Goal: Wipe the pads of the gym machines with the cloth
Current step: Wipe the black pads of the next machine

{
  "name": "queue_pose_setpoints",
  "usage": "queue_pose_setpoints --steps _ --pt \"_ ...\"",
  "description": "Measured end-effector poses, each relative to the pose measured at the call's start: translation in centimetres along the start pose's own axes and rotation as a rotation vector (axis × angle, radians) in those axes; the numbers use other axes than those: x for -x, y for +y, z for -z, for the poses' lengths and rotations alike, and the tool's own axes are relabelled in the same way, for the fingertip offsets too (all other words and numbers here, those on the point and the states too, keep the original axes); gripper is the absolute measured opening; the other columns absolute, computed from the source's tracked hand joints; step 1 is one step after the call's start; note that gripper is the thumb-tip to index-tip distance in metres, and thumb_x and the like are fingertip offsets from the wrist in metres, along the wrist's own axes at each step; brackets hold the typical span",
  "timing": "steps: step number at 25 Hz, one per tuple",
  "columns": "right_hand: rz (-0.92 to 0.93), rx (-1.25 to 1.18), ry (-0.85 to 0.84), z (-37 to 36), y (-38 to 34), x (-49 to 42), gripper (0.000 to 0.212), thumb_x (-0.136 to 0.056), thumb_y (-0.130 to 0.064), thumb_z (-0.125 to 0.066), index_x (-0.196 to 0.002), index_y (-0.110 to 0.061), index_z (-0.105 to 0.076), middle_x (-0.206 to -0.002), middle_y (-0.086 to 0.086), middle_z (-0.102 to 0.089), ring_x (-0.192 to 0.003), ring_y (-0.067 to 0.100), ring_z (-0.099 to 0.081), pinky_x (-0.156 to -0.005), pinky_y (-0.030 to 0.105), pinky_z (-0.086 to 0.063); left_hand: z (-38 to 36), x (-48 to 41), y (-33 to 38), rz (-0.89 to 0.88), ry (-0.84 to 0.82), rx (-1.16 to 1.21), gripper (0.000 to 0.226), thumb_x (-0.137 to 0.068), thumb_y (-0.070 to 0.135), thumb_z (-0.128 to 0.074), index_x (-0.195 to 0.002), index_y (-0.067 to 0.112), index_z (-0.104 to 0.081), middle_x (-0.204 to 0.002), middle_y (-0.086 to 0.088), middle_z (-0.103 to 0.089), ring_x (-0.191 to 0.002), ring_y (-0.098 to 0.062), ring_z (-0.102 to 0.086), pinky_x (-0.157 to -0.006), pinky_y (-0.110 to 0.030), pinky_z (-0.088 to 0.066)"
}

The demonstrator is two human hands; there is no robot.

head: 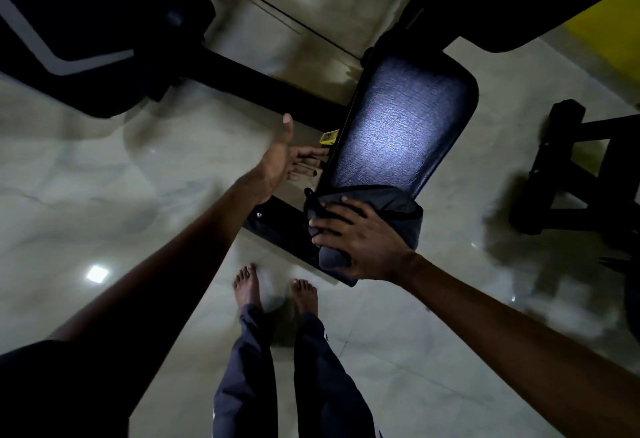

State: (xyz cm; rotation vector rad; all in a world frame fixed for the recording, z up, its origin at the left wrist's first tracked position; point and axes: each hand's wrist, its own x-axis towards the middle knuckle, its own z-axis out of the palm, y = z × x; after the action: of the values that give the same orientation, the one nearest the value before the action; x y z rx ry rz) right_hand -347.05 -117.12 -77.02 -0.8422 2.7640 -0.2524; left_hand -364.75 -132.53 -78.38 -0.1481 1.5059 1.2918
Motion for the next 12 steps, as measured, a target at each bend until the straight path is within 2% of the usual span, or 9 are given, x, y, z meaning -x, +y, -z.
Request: queue_pose_setpoints --steps 4,7,9,11,12 --pt "-0.058 -0.011 0.090 -1.1 0.3 3.4 0.048 -0.077 -0.048 -0.057 -0.120 -0.032 -0.070 -0.139 -0.006 -0.060 -0.134 0.024 -0.043 -0.115 0.046 -0.024 -2.3 0.7 -1.7 -0.083 0.116 0.110 0.087 -0.095 0.064 0.008 -0.122 0.025 -0.065 -0.107 0.002 -0.068 -0.100 -0.019 -0.060 -0.095 -0.036 -0.036" --pt "-0.239 -0.082 0.233 -2.7 -0.5 6.2 0.047 -0.077 -0.043 -0.062 -0.122 -0.033 -0.070 -0.137 -0.005 -0.060 -0.132 0.025 -0.049 -0.115 0.048 -0.030 -3.2 0.9 -2.4 -0.132 0.184 0.173 0.076 -0.100 0.059 0.001 -0.117 0.028 -0.066 -0.101 0.006 -0.068 -0.097 -0.018 -0.059 -0.091 -0.035 -0.039" --pt "-0.420 -0.167 0.391 -3.3 -1.3 6.5 0.048 -0.070 -0.033 -0.076 -0.118 -0.029 -0.072 -0.132 -0.003 -0.063 -0.128 0.026 -0.052 -0.113 0.052 -0.033 -4.0 1.1 -2.6 -0.197 0.251 0.179 0.058 -0.104 0.054 -0.019 -0.108 0.026 -0.069 -0.097 0.003 -0.070 -0.092 -0.015 -0.062 -0.087 -0.034 -0.045" --pt "-0.645 -0.320 0.579 -3.2 -1.7 5.5 0.053 -0.064 -0.022 -0.084 -0.116 -0.024 -0.073 -0.128 0.000 -0.063 -0.124 0.028 -0.055 -0.107 0.055 -0.038 -4.8 1.6 -3.1 -0.306 0.311 0.082 0.026 -0.102 0.034 -0.051 -0.107 0.017 -0.070 -0.095 0.000 -0.070 -0.084 -0.005 -0.064 -0.082 -0.026 -0.050" --pt "-0.743 -0.408 0.677 -3.0 -1.6 4.9 0.054 -0.064 -0.018 -0.082 -0.117 -0.021 -0.073 -0.129 0.002 -0.062 -0.124 0.029 -0.055 -0.106 0.054 -0.040 -5.2 1.7 -3.3 -0.350 0.323 0.027 0.021 -0.097 0.023 -0.061 -0.112 0.011 -0.069 -0.098 -0.002 -0.070 -0.085 -0.001 -0.065 -0.084 -0.021 -0.052"
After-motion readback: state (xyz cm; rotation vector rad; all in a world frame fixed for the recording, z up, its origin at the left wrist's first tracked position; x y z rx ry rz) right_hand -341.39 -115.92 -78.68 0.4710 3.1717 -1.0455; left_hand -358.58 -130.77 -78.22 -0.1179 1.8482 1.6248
